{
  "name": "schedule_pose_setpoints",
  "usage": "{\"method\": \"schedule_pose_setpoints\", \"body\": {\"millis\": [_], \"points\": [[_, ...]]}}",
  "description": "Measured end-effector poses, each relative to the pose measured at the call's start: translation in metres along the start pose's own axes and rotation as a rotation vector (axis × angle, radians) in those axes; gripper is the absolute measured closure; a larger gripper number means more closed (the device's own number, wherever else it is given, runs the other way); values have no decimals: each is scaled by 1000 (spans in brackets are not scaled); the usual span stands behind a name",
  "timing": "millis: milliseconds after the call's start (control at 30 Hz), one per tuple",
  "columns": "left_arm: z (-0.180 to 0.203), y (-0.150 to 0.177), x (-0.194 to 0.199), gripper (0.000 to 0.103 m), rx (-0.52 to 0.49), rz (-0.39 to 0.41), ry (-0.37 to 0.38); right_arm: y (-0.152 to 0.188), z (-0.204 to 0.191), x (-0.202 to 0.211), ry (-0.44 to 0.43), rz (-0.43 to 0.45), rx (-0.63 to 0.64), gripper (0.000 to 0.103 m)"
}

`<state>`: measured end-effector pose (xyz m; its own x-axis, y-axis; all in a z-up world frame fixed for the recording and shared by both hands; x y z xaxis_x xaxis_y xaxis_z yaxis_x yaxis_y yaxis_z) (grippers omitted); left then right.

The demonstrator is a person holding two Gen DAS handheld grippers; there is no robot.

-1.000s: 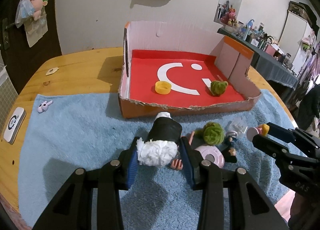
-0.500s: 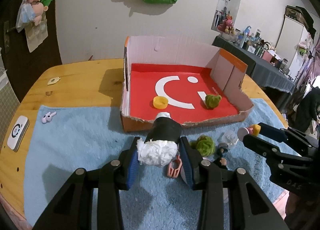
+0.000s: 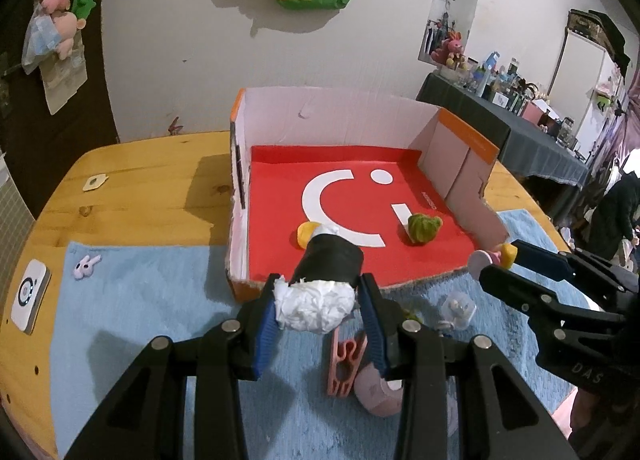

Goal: Organize objects
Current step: 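Carry the figurine and plush with both tools into the orange box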

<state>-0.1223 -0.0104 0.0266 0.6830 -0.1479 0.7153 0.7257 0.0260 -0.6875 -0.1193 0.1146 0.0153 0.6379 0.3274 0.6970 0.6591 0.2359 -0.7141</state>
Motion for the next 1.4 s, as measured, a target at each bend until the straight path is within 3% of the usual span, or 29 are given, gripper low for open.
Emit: {"method": "schedule_pose_setpoints", "body": {"millis": [433,933,1400], "points": [[-1,-22,-40,63,-14,-74,10,-21,15,-36,0,-67,1,56],[3,-15,-77,63,-48,-190,31,-19,19,-75,-20,-186,15,56],[3,-22,-98,63,-57,-214,23,-20,29,-98,-27,-215,-6,56]]}}
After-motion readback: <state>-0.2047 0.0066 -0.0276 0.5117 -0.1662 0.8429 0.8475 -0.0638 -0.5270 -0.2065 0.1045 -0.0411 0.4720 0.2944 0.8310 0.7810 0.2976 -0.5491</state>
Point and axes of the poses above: each gripper's, at about its wrist camera, not at the fingertips, and x roughly against the way its jaws point, z to its right, y to its underside, the point moved 4 cm from there along -x, roughly the way its jaws point
